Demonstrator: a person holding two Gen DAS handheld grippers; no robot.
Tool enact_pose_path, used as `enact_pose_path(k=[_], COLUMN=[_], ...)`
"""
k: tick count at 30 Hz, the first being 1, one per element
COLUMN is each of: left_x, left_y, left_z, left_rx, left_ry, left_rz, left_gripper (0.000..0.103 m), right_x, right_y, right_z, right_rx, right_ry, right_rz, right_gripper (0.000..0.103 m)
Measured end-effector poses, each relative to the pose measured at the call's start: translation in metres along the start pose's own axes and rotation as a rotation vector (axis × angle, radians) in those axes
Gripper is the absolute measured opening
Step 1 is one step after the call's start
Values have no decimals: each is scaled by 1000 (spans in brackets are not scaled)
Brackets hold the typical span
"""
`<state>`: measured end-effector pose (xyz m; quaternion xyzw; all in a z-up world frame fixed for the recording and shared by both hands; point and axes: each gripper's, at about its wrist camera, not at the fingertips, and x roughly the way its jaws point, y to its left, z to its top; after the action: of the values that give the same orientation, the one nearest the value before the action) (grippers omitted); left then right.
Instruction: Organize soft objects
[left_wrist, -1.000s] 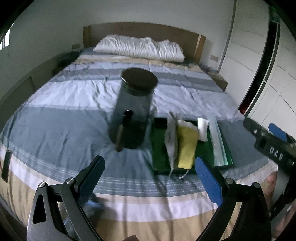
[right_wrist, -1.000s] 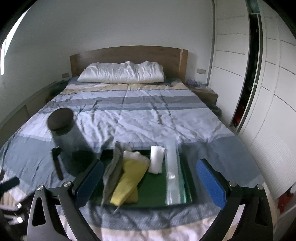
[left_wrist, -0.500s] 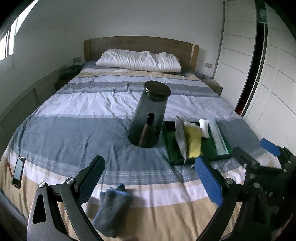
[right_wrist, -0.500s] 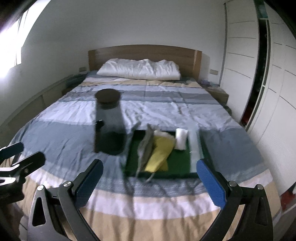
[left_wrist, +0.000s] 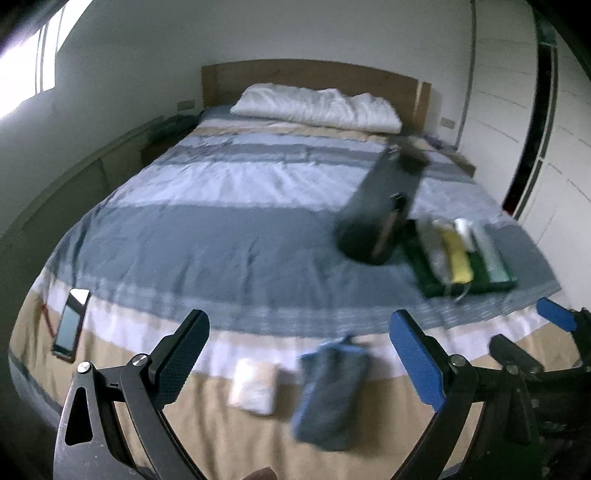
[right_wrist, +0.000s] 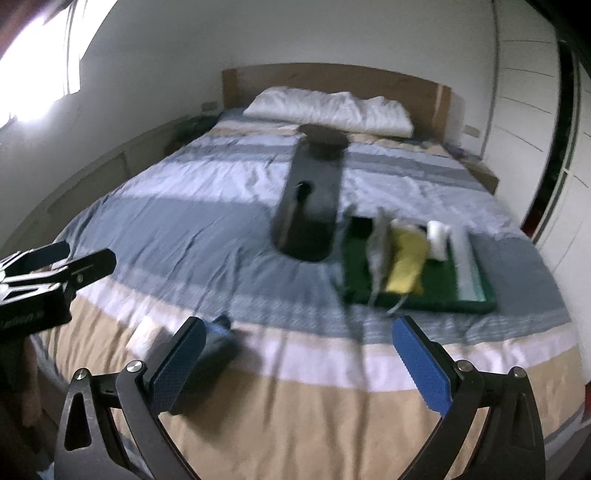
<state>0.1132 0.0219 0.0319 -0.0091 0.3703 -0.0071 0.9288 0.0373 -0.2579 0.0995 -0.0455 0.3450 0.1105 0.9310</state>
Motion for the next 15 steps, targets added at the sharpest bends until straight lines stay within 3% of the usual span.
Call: enact_pose_path(k=[7,15], left_x=[26,51], left_y=[61,92], left_z=[-38,-66], left_rx=[-42,-99], left_ry=[66,135], left_rz=[63,86], left_gripper=[96,96], right_x=[40,98], right_y=[46,75], right_z=[-18,-38], right_rx=[16,48], right_ry=[64,168], right_rz=[68,44], right_gripper=[103,103])
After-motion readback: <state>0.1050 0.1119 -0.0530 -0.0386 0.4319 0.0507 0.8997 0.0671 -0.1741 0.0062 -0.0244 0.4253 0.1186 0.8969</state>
